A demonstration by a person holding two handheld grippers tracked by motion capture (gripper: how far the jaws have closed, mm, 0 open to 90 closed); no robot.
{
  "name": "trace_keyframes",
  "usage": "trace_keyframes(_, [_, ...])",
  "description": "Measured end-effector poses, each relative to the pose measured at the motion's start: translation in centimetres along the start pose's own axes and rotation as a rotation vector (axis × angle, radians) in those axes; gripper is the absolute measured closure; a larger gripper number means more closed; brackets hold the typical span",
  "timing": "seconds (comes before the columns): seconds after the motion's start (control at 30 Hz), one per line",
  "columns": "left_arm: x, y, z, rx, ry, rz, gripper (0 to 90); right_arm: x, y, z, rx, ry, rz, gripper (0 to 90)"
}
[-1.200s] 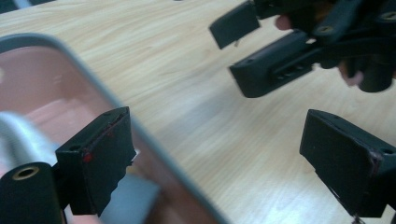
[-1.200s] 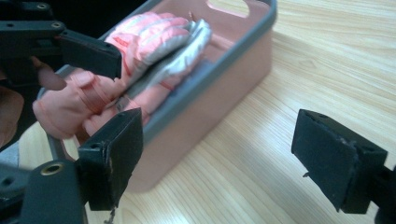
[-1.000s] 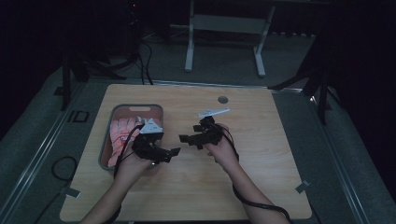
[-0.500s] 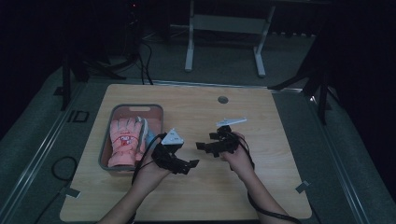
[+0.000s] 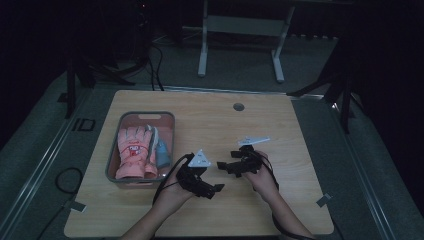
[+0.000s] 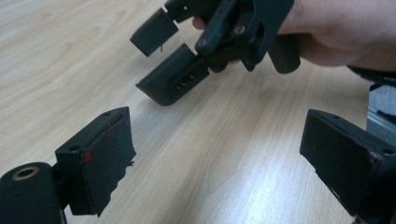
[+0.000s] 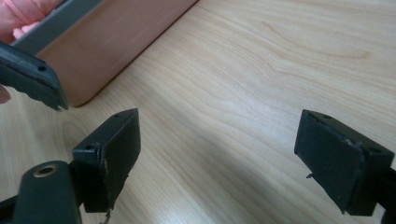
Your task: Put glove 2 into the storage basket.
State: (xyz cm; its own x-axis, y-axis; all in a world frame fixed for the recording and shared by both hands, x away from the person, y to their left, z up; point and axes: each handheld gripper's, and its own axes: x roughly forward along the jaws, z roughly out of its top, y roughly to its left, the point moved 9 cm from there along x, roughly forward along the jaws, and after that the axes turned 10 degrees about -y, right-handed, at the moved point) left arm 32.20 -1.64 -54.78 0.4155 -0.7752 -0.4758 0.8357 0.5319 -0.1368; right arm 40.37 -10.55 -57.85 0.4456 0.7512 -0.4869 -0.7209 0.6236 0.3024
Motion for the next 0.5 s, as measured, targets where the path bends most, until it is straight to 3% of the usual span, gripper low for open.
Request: trace_keyframes(0.5, [2.3, -1.7, -2.3, -0.002, 0.030, -0.079, 10.0, -0.3, -1.0, -2.3, 0.000, 0.024, -0.008, 14.4])
